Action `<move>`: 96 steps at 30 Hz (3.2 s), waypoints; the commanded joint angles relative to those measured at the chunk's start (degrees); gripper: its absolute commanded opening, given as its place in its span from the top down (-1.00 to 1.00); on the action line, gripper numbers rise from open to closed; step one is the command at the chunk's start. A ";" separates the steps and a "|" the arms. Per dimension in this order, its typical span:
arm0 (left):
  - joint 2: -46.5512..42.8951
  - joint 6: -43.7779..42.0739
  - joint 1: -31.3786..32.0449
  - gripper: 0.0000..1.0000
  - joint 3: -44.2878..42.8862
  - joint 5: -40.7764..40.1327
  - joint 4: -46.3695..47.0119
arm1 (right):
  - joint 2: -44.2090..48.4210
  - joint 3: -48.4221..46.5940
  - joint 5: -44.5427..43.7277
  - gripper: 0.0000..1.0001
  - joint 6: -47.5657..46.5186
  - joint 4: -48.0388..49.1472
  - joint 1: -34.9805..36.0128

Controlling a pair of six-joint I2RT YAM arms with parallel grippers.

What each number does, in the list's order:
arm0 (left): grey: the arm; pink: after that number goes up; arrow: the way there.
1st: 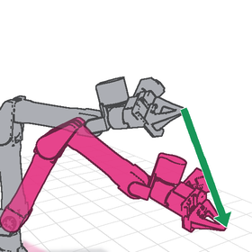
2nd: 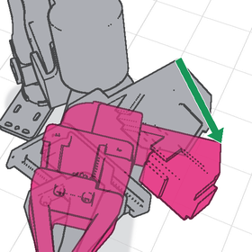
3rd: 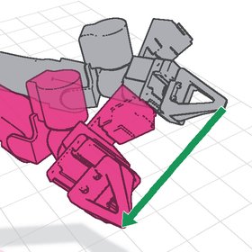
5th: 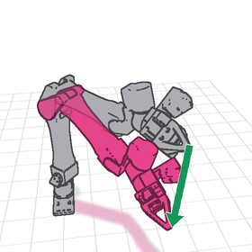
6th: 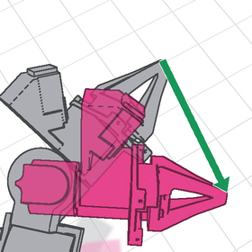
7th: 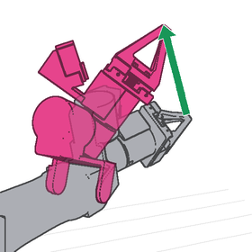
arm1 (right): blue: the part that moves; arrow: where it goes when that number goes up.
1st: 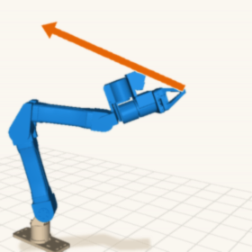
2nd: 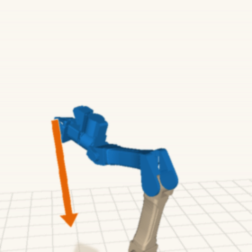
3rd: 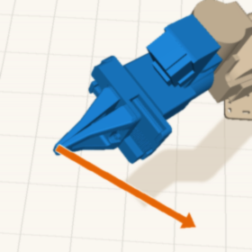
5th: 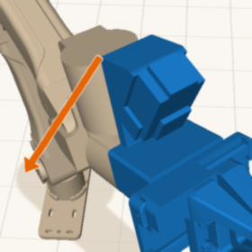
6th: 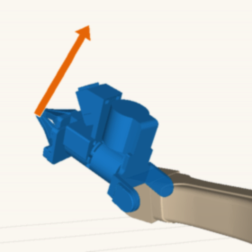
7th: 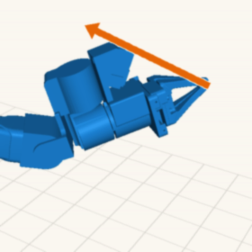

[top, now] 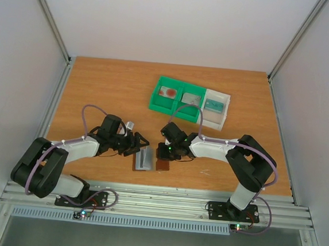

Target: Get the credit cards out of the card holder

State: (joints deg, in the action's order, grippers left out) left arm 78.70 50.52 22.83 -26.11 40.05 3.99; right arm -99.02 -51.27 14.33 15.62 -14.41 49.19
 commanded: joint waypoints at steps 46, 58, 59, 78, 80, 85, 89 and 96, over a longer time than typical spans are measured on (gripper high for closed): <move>1.08 -1.89 -0.16 -0.49 0.97 0.05 2.74 | -0.24 0.80 -2.05 0.84 -0.41 0.00 0.11; 1.46 0.99 0.20 -0.49 1.76 2.27 6.64 | -0.56 1.07 -2.02 0.85 -0.41 0.57 0.07; 1.71 1.11 0.27 -0.49 1.88 2.52 7.25 | -0.56 1.08 -1.95 0.85 -0.35 0.65 0.11; 2.03 8.77 2.23 -0.49 2.60 5.95 16.40 | 0.67 2.84 -2.73 0.83 0.46 3.23 0.11; 1.44 9.47 2.65 -0.49 2.49 5.85 16.57 | 0.82 2.89 -2.73 0.83 0.52 3.54 0.11; 0.43 10.12 3.72 -0.49 1.99 5.26 15.81 | 1.90 3.89 -3.14 0.82 0.69 4.63 0.04; 1.19 11.16 4.77 -0.49 2.24 4.93 17.64 | 3.79 5.67 -3.79 0.78 1.23 6.94 0.03; 2.42 13.89 6.40 -0.49 1.43 5.28 20.68 | 5.82 7.04 -4.56 0.72 1.60 8.13 -0.19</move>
State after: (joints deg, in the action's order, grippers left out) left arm 80.31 62.87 28.34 -24.18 44.66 19.70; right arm -95.33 -45.21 12.19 16.56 -7.33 49.17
